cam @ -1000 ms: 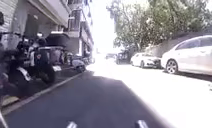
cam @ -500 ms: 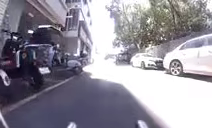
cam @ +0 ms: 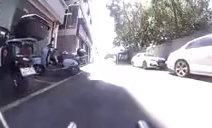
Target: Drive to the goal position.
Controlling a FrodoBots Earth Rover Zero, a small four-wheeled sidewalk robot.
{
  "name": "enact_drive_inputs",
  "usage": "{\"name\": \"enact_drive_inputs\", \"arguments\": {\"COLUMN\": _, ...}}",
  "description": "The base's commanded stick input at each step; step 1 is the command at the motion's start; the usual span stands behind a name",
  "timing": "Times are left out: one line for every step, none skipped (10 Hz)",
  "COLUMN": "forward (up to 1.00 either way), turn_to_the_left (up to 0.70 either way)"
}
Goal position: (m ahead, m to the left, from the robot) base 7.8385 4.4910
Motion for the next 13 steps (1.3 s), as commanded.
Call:
{"name": "enact_drive_inputs", "arguments": {"forward": 0.7, "turn_to_the_left": 0.0}}
{"name": "enact_drive_inputs", "arguments": {"forward": 0.7, "turn_to_the_left": 0.0}}
{"name": "enact_drive_inputs", "arguments": {"forward": 0.7, "turn_to_the_left": 0.0}}
{"name": "enact_drive_inputs", "arguments": {"forward": 0.7, "turn_to_the_left": 0.0}}
{"name": "enact_drive_inputs", "arguments": {"forward": 0.7, "turn_to_the_left": 0.11}}
{"name": "enact_drive_inputs", "arguments": {"forward": 0.7, "turn_to_the_left": 0.14}}
{"name": "enact_drive_inputs", "arguments": {"forward": 0.7, "turn_to_the_left": 0.14}}
{"name": "enact_drive_inputs", "arguments": {"forward": 0.7, "turn_to_the_left": 0.13}}
{"name": "enact_drive_inputs", "arguments": {"forward": 0.7, "turn_to_the_left": 0.06}}
{"name": "enact_drive_inputs", "arguments": {"forward": 0.7, "turn_to_the_left": 0.0}}
{"name": "enact_drive_inputs", "arguments": {"forward": 0.7, "turn_to_the_left": 0.0}}
{"name": "enact_drive_inputs", "arguments": {"forward": 0.7, "turn_to_the_left": 0.0}}
{"name": "enact_drive_inputs", "arguments": {"forward": 0.7, "turn_to_the_left": 0.0}}
